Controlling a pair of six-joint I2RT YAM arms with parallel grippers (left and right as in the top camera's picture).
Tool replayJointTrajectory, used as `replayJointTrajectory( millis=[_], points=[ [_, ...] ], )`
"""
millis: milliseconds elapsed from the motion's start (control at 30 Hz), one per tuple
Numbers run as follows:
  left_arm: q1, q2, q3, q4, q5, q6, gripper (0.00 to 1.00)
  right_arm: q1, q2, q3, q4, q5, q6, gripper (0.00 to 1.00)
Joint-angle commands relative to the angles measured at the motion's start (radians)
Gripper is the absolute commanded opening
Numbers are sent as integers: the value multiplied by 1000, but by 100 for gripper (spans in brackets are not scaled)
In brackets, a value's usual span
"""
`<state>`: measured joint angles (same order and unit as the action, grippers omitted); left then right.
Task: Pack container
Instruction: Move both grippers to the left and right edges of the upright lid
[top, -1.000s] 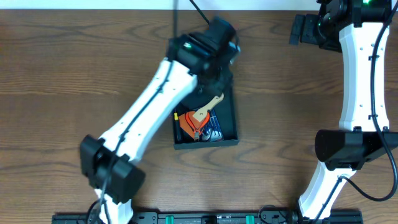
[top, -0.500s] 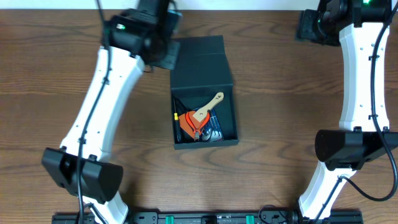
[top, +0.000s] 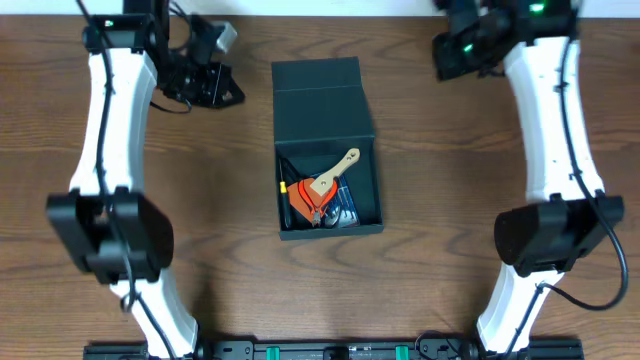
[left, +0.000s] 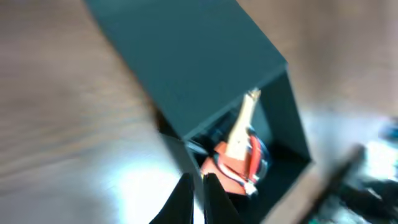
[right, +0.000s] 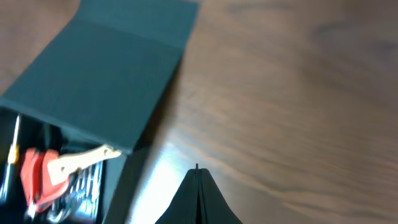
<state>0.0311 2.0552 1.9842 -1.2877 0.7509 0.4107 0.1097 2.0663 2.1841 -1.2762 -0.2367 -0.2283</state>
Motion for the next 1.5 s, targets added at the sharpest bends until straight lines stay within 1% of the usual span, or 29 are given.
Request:
replayJointTrajectory(
  millis=[0,100,267,467,800,1100,1267,1467],
  points=[
    [7,93,-16,-50,183,167,6,9,-1,-144,40,-90,-83,1],
    [7,161,-16,-94,184,214,6,6,0,-279,94,-121,-83,1],
    [7,236,-16,-145,183,300,6,-8,1,-433,151,-169,-83,1],
    [8,266,-19,-147,180,327,6,-12,8,-562,214,-233,-84,1],
    [8,266,-19,-139,89,335,6,-11,97,-575,262,-282,-88,1],
    [21,266,-20,-34,11,204,6,-10,124,-575,329,-323,-87,1],
    [20,266,-40,20,-1,176,6,-10,124,-575,377,-371,-86,1],
    [20,279,-111,84,0,152,6,-10,124,-575,419,-398,-62,1]
  ],
)
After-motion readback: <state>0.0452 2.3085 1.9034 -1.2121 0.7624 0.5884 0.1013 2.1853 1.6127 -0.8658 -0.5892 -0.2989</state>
